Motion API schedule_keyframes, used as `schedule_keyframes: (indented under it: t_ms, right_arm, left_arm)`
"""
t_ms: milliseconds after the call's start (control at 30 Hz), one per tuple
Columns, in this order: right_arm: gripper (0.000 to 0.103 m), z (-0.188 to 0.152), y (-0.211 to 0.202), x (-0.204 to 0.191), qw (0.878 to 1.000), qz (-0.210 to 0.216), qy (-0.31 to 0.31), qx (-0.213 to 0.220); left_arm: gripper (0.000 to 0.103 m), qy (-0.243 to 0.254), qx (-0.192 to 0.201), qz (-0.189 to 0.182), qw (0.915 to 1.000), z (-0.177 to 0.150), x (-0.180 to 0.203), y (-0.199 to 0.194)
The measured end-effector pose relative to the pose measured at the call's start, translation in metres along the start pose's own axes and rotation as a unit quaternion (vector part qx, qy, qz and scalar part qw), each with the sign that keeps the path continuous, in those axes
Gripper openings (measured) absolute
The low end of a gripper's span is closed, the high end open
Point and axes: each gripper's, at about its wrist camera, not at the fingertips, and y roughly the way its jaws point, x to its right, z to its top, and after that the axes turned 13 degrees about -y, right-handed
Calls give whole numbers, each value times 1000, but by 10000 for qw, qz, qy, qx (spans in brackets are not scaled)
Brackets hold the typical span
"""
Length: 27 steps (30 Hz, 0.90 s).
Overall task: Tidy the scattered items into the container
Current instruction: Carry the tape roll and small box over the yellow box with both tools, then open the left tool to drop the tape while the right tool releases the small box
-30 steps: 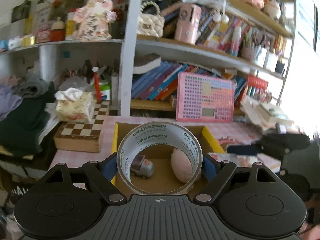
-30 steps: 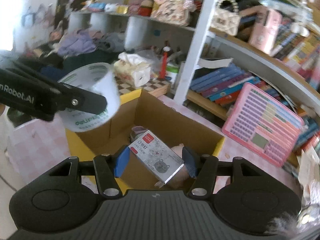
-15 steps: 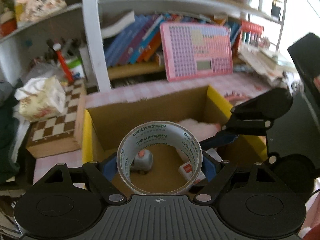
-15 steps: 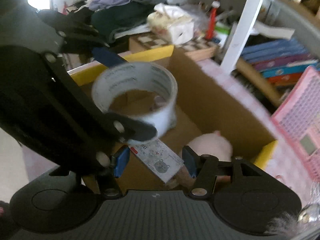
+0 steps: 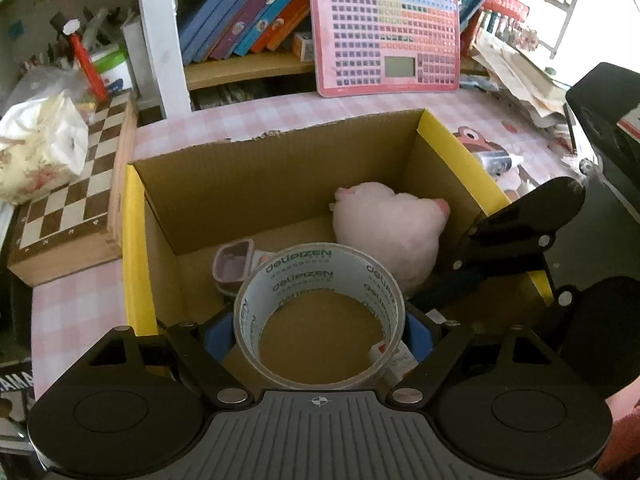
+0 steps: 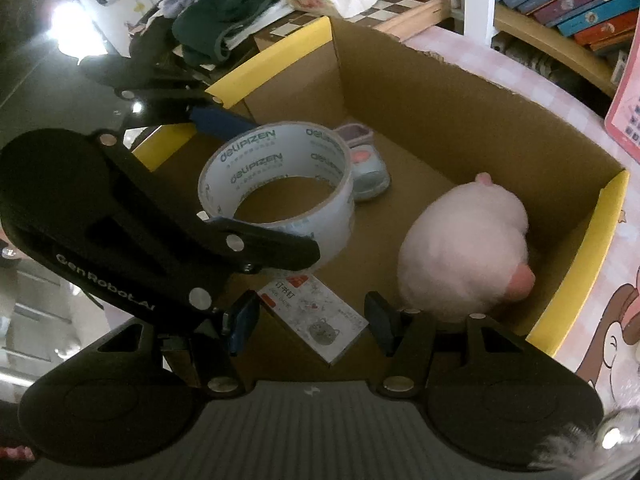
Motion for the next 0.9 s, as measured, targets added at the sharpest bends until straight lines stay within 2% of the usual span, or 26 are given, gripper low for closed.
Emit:
schedule_keyframes:
  t_ms: [367, 600, 900]
  right_arm:
    - [58, -2, -4, -1, 9999, -59, 18, 81]
    - [61, -4, -13, -8, 9996, -171, 88, 202]
    - [62, -10, -42, -26, 9971, -423, 200, 596]
  left_arm:
    - [86, -28, -3, 78, 10000, -1, 1, -2]
    - [87, 0, 243, 81, 9997, -6, 5, -16]
    - [87, -8, 705, -54, 9975, -18, 15, -48]
